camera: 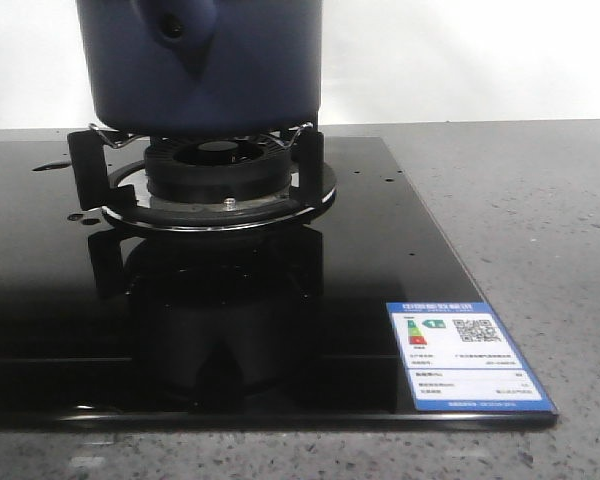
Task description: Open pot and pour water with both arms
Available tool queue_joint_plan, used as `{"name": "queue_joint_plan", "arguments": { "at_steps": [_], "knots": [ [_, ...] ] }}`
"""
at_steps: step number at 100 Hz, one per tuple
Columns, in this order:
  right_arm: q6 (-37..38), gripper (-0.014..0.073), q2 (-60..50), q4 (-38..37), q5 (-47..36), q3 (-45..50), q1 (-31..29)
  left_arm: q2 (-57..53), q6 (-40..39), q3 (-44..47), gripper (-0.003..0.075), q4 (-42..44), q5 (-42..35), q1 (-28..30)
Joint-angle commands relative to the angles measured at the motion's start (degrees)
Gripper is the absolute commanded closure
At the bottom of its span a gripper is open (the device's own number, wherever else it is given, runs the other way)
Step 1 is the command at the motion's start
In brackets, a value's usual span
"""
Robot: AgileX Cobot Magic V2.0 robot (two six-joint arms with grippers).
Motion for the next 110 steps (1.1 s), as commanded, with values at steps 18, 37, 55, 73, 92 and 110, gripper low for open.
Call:
{"name": "queue_joint_plan", "arguments": {
  "at_steps": [18,37,55,73,92,110],
  "knots": [
    [-0.2,0.0636,-3.2,-1.9,-9.8,-1.8,0.3,-1.3,-0.5,-2.3,0.0372,-3.9,-3.9,0.2],
    [-0.2,0.0636,-3.2,-1.9,-9.8,-1.8,0.3,-1.3,-0.5,-2.3,0.0372,-4.1,-3.9,0.2],
    [-0.2,0.0636,-3.2,-1.9,-9.8,-1.8,0.3,-1.3,-0.5,-2.3,0.0372,-4.4,-3.9,0.2],
    [-0.2,0.0636,-3.2,-1.9,-9.8,-1.8,0.3,-1.3,-0.5,-2.3,0.0372,-4.4,-3.9,0.2],
    [-0.2,0.0636,-3.2,-1.9,-9.4,-1.8,0.3,-1.3,-0.5,-2.3,0.0372,-4.5,-3.9,0.2],
    [-0.2,0.0636,-3.9,-1.9,-3.7,-2.2,0.3,-1.3,-0.5,-2.3,0.0372,-4.5,-3.9,0.2]
  ]
}}
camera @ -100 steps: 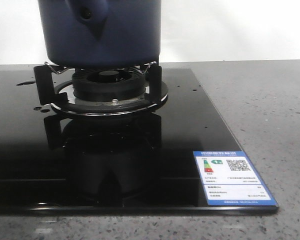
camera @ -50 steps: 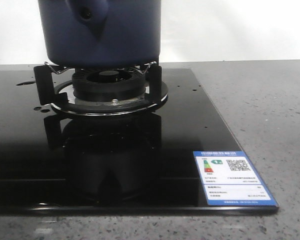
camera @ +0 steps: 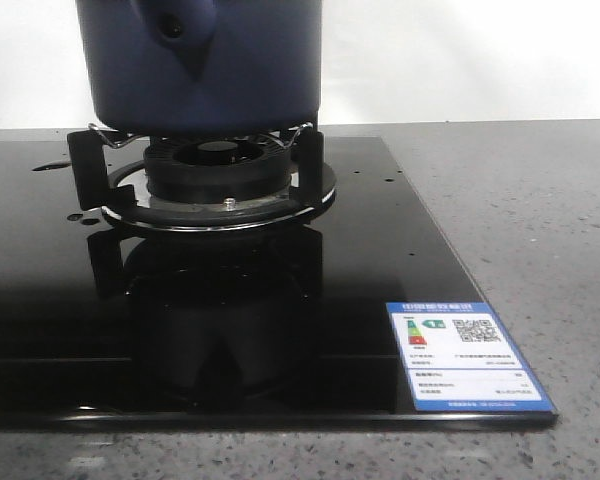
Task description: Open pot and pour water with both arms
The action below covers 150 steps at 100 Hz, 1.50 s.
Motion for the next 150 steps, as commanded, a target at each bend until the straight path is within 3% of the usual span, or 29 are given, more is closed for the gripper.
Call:
{"name": "queue_joint_plan", "arguments": {
  "at_steps": [1,15,30,53,76,87,112,150],
  "knots": [
    [-0.2,0.0636,-3.6,-1.3,-1.3,-2.2,0.1,-1.3,-0.5,-2.3,0.0372,-3.5,-3.9,0.2],
    [-0.2,0.0636,-4.1,-0.8,11.4,-6.1,-0.8,-1.3,-0.5,-2.3,0.0372,-3.8,-3.9,-0.5],
    [-0.2,0.0636,-4.1,2.6,31.9,-13.8,-4.3,-1.3,-0.5,-2.3,0.0372,-3.8,-3.9,-3.1],
    [4.1,0.0636,-4.1,6.3,74.1,-26.0,-18.4,-1.3,-0.5,-2.3,0.0372,-4.0,-3.9,-8.4],
    [7.6,0.0636,-3.0,4.3,106.8,-26.6,-33.6,-1.1,-0.5,-2.3,0.0372,-6.7,-3.9,-12.5],
    [8.0,0.0636,-2.5,2.6,109.1,-21.4,-37.5,-0.6,-0.5,-2.3,0.0372,-7.9,-3.9,-13.7],
    [8.0,0.0636,-2.4,-1.1,102.5,-10.5,-38.3,0.9,-0.4,-2.3,0.0372,-10.4,-3.9,-13.8],
    [8.0,0.0636,0.0,-1.9,99.3,-8.1,-38.3,1.4,-0.4,-2.3,0.0372,-10.4,-4.0,-13.8]
  ]
}}
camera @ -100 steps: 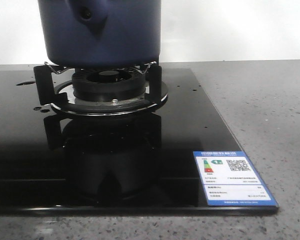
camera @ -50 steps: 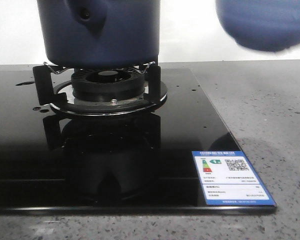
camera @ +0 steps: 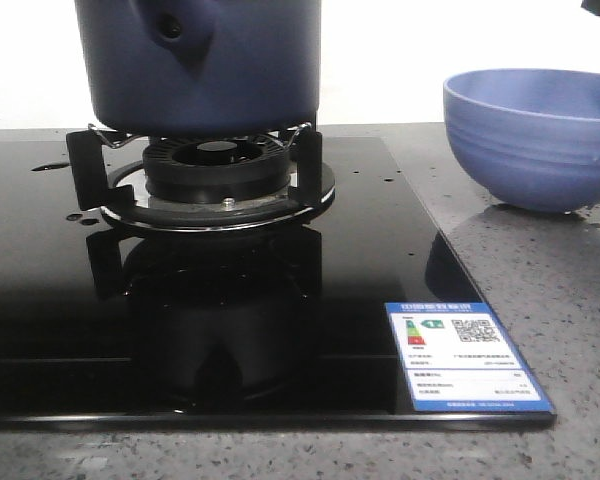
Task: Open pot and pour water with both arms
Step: 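Lower the bowl back onto the counter beside the stove with the right gripper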
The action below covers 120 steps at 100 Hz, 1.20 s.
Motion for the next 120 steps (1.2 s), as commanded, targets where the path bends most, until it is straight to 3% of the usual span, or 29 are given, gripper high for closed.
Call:
{"name": "queue_joint_plan", "arguments": {
  "at_steps": [1,36,43,58,65,92,120],
  "knots": [
    [0.0,0.0636,-1.3,0.5,-1.8,-1.4,-0.3,-1.1,-0.4,-2.3,0.0372,-3.9,-3.8,-0.4],
    [-0.2,0.0613,-1.3,-0.8,-0.2,-1.4,-0.3,-1.1,-0.4,-2.3,0.0372,-3.9,-3.8,-0.4],
    [-0.3,0.0538,-1.3,-0.8,0.1,-1.4,-0.3,-1.1,-0.4,-2.3,0.0372,-3.9,-3.8,-0.4],
    [-0.3,0.0274,-1.6,-0.8,0.3,-1.6,-0.3,-1.1,-0.4,-2.3,0.0372,-3.9,-3.8,-0.4],
    [-0.3,0.0211,-2.2,-0.8,1.2,-2.8,-0.3,-1.0,-0.4,-2.3,0.0372,-4.3,-3.6,-0.4],
    [-0.3,0.0206,-10.1,1.2,3.9,-8.6,-0.3,1.6,8.5,-2.3,0.0372,-18.2,3.1,-0.5],
    [-0.3,0.0206,-19.9,2.0,3.9,-8.6,-0.3,8.1,15.1,-2.3,0.0372,-18.8,3.1,-6.5]
  ]
}}
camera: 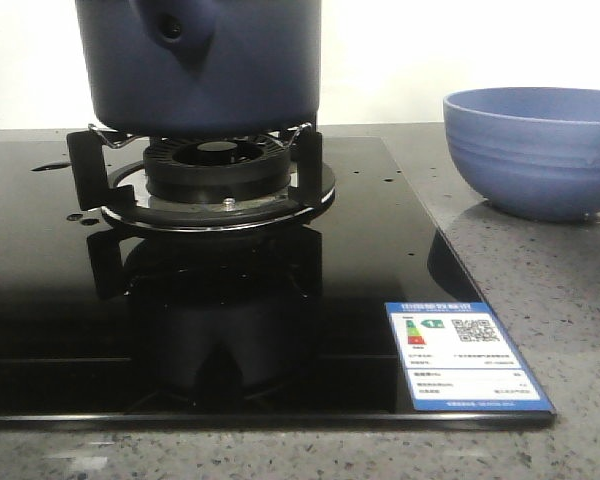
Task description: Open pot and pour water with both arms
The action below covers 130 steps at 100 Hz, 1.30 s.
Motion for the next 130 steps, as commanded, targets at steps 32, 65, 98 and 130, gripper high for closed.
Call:
{"name": "queue_joint_plan", "arguments": {
  "at_steps": [32,65,98,130],
  "knots": [
    [-0.5,0.0206,-8.9,1.4,-0.6,-1.7,-0.3,6.5,14.6,-2.2,0.0372,-5.2,-3.0,-5.2],
    [-0.5,0.0206,-9.0,1.4,-0.9,-1.6,-0.3,8.4,14.6,-2.2,0.0372,-4.0,-2.8,-5.2],
    [-0.5,0.0206,-8.9,1.4,-1.8,-1.6,-0.3,8.4,14.6,-2.2,0.0372,-1.2,-1.7,-5.2],
    [-0.5,0.0206,-8.9,1.4,-1.8,-1.6,-0.3,9.1,14.6,-2.2,0.0372,-1.6,-1.4,-5.2]
  ]
}}
